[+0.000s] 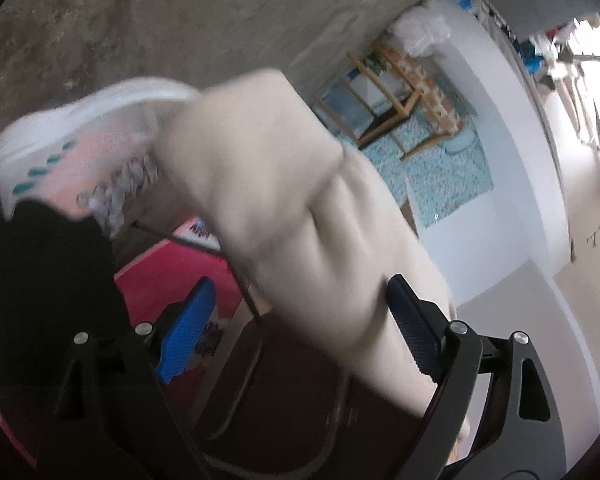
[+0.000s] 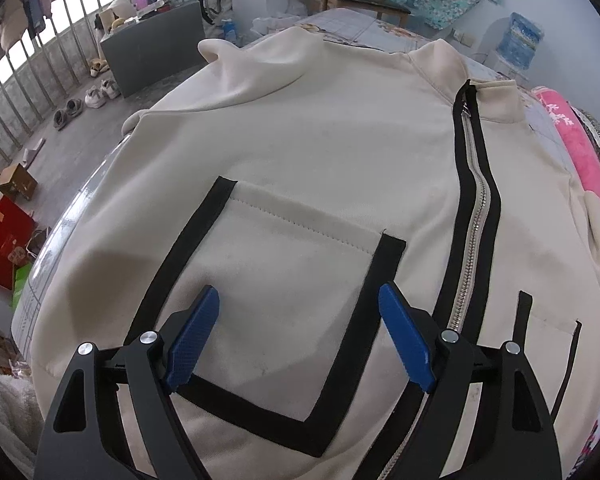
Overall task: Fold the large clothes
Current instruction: 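Lift the gripped sleeve up off the bed with the left tool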
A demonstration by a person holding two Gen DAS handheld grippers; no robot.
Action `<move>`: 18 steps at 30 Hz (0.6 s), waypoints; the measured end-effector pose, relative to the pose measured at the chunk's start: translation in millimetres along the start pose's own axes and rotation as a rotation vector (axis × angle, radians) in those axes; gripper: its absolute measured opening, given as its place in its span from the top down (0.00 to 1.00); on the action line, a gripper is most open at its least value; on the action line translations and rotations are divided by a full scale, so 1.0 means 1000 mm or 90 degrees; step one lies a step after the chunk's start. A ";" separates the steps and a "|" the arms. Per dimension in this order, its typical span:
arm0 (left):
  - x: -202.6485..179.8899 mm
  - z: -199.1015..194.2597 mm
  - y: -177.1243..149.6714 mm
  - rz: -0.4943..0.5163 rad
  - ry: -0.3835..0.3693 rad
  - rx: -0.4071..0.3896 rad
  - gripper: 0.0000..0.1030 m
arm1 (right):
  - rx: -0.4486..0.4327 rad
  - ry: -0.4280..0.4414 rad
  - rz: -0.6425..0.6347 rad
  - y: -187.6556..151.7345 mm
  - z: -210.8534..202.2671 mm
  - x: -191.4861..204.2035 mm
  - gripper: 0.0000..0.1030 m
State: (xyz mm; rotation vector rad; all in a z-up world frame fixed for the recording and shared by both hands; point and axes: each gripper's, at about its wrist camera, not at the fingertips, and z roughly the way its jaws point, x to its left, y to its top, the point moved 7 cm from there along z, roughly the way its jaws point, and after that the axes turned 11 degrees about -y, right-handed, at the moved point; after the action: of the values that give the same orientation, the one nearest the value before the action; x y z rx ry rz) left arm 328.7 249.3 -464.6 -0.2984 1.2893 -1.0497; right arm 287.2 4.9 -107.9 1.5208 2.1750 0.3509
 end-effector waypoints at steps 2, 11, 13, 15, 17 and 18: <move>-0.003 -0.002 0.013 0.003 -0.019 -0.023 0.19 | -0.001 -0.002 -0.004 0.000 0.000 0.000 0.22; -0.049 -0.001 0.039 0.107 0.070 -0.037 0.70 | -0.023 -0.014 -0.021 0.003 -0.002 0.002 0.22; -0.072 -0.007 0.039 0.171 0.145 -0.028 0.78 | -0.035 -0.003 -0.017 0.002 -0.005 0.002 0.23; -0.105 -0.016 0.037 0.234 0.215 -0.031 0.82 | -0.053 0.009 -0.007 0.000 -0.010 0.001 0.23; -0.141 -0.025 0.033 0.293 0.272 -0.045 0.84 | -0.066 0.020 0.007 0.000 -0.015 -0.001 0.24; -0.166 -0.028 0.029 0.327 0.296 -0.056 0.84 | -0.074 0.031 0.017 0.000 -0.019 -0.003 0.24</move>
State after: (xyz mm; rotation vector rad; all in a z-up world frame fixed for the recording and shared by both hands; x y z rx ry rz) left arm 331.3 402.2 -389.1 0.2247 1.7137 -0.6364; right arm 278.2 3.1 -90.8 1.4940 2.1333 0.5194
